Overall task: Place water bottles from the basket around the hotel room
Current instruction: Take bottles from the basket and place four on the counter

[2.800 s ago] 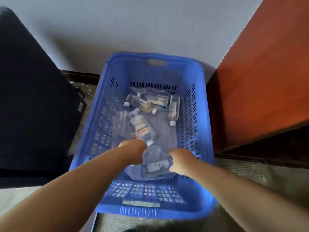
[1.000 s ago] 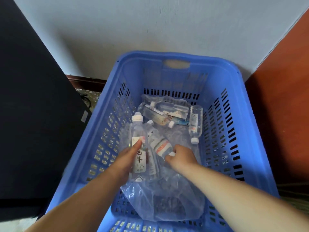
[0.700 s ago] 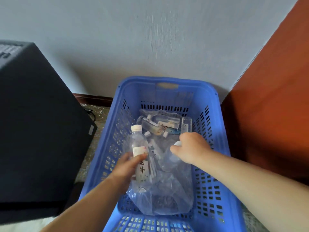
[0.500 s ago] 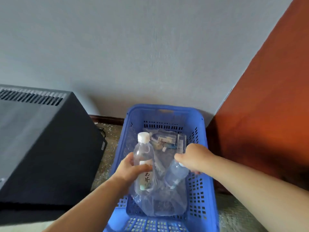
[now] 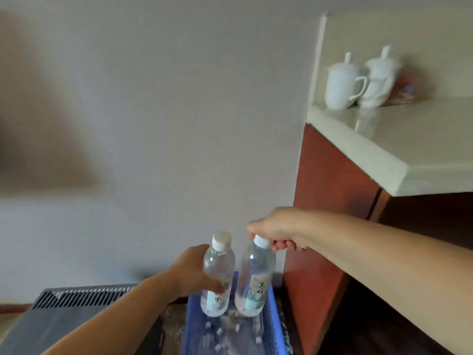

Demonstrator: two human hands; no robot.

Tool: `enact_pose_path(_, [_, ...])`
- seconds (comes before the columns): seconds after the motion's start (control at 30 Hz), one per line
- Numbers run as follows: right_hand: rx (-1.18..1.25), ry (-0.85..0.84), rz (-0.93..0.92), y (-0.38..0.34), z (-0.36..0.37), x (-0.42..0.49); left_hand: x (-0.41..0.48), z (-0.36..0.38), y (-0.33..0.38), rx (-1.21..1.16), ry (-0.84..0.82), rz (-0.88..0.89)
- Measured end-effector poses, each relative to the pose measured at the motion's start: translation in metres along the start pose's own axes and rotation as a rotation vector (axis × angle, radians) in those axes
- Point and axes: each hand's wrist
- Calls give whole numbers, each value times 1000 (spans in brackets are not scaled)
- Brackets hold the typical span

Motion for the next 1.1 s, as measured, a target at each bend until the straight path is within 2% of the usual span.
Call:
enact_pose_path(0.27, [157,326,-165,23,-157,-149,-47,-67,203,74,93,290])
enact_pose_path(0.57, [132,621,-121,124,-304,-229,-46,-9,399,63,143,462])
enact_pose_path(0.73, [79,655,-32,173,-361,-215,-4,40,467,-40,110,504])
enact_pose_path(0.87, [31,653,52,209,-400,-166,57,82,501,-81,97,532])
enact_pose_path(1.1, [52,670,144,250,-468,-75,168,120,554,-211,-84,545])
Point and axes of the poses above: each hand's wrist, its own x-axis towards the middle knuckle, its own z-axis out of the palm, y = z × x, and after that the axes turned 4 degrees about y, right-handed
